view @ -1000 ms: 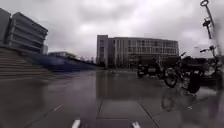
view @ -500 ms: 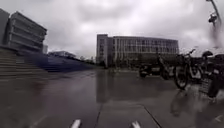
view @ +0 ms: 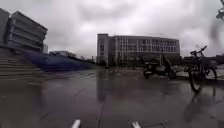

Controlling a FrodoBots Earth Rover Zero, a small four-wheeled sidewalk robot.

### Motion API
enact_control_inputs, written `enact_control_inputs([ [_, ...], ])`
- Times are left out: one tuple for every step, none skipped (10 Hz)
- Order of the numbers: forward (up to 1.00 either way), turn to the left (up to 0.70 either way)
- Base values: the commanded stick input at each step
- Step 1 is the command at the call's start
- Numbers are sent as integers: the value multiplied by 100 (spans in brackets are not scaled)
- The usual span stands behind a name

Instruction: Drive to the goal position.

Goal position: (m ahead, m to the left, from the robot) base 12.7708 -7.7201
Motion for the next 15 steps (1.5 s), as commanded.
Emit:
enact_control_inputs([
  [100,-13],
  [100,-2],
  [100,0],
  [100,0],
  [100,0],
  [100,0],
  [100,0],
  [100,0],
  [100,0],
  [100,0],
  [100,0],
  [100,0],
  [100,0],
  [100,0],
  [100,0],
])
